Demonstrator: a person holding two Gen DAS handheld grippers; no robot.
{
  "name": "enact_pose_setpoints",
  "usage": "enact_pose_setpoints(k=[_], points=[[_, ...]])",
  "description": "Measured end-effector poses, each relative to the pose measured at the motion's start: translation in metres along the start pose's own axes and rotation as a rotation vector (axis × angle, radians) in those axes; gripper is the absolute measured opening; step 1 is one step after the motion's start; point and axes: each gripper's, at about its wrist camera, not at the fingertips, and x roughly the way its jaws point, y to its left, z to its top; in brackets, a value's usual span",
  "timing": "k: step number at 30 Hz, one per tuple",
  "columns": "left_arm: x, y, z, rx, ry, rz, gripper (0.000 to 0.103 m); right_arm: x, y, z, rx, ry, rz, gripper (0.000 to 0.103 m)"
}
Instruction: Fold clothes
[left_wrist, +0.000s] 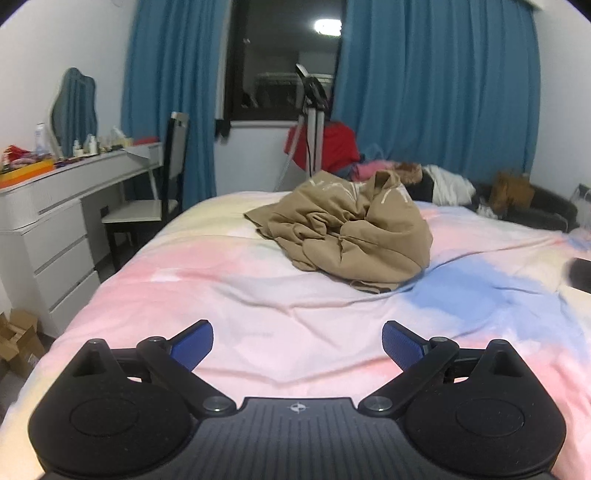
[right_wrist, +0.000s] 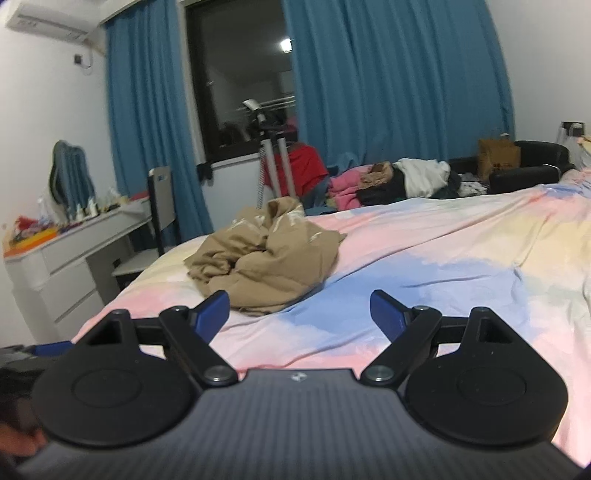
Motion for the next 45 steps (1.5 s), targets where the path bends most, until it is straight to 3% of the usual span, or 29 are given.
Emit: enact_pose_setpoints(k=[3, 6, 10, 12, 15, 19, 21, 22, 24, 25, 26, 27, 29, 32, 40, 45], points=[[0.048, -0.006, 0.026, 0.003, 0.013, -0.026, 0.099, 0.004, -0.007, 0.001, 0.021, -0.022, 0.012, 0.079], [0.107, -0.012, 0.053, -0.023, 0.034, -0.068, 0.099, 0.016, -0.013, 0.002, 0.028, -0.021, 0.017, 0.067], [0.187, -0.018, 0.091, -0.161, 0.051, -0.115, 0.099, 0.038, -0.017, 0.005, 0.014, -0.043, -0.001, 0.038], [0.22, -0.024, 0.107, -0.178, 0.041, -0.116, 0.098, 0.052, -0.021, 0.005, 0.007, -0.059, -0.015, 0.03], [0.269, -0.045, 0.127, -0.074, 0.011, -0.08, 0.097, 0.079, -0.029, -0.001, 0.021, -0.027, -0.035, 0.027], [0.33, -0.069, 0.139, 0.123, -0.005, 0.068, 0.096, 0.114, -0.049, -0.016, 0.098, 0.062, -0.04, 0.027], [0.358, -0.074, 0.138, 0.189, 0.03, 0.156, 0.089, 0.129, -0.058, -0.022, 0.15, 0.109, -0.044, 0.027], [0.367, -0.073, 0.138, 0.195, 0.048, 0.159, 0.082, 0.135, -0.061, -0.025, 0.167, 0.124, -0.048, 0.027], [0.375, -0.068, 0.138, 0.148, 0.066, 0.125, 0.061, 0.145, -0.062, -0.029, 0.18, 0.147, -0.055, 0.028], [0.378, -0.065, 0.139, 0.116, 0.072, 0.101, 0.043, 0.15, -0.06, -0.031, 0.179, 0.159, -0.057, 0.028], [0.377, -0.063, 0.14, 0.089, 0.074, 0.087, 0.02, 0.153, -0.06, -0.032, 0.178, 0.169, -0.055, 0.028], [0.373, -0.061, 0.142, 0.068, 0.072, 0.082, 0.012, 0.155, -0.059, -0.032, 0.174, 0.173, -0.051, 0.028], [0.352, -0.055, 0.147, 0.035, 0.037, 0.063, 0.006, 0.156, -0.055, -0.033, 0.165, 0.176, -0.044, 0.028], [0.303, -0.049, 0.155, 0.015, -0.042, 0.021, 0.005, 0.148, -0.053, -0.03, 0.145, 0.151, -0.038, 0.028], [0.138, -0.035, 0.157, -0.032, -0.163, -0.116, 0.004, 0.112, -0.046, -0.018, 0.097, 0.039, -0.025, 0.028], [0.002, -0.032, 0.136, -0.066, -0.229, -0.218, 0.004, 0.085, -0.041, -0.009, 0.085, -0.004, 0.007, 0.028]])
